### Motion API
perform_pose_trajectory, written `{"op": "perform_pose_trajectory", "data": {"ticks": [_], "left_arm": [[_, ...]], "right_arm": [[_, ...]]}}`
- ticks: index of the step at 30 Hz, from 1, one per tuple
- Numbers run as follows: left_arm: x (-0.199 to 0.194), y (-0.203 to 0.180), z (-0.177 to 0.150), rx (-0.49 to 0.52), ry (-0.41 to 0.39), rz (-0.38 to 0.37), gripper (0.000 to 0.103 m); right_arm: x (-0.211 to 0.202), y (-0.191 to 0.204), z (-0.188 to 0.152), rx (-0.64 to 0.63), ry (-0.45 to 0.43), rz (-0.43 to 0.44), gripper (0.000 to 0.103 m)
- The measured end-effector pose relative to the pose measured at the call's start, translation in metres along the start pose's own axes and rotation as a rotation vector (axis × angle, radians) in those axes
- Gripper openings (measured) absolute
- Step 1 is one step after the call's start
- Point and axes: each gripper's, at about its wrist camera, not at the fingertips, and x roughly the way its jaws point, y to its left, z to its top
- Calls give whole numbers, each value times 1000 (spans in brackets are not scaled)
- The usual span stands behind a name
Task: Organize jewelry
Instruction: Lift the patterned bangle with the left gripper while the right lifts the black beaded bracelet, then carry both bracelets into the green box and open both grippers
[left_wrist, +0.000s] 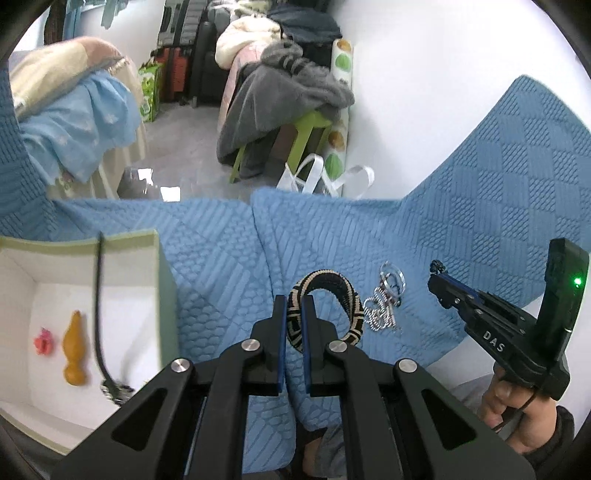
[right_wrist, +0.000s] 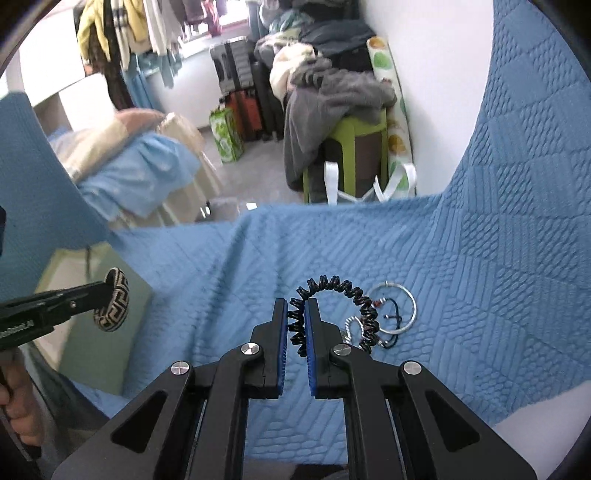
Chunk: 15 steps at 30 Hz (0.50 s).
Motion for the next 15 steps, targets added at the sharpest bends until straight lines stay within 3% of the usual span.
{"op": "perform_pose_trajectory", "data": {"ticks": [7, 15], "left_arm": [[-49, 9, 12, 12, -85, 5, 7], [-83, 22, 13, 29, -131, 50, 7]], "right_arm": [[-46, 41, 33, -29, -109, 31, 6], [-73, 85, 44, -35, -179, 73, 6]]}}
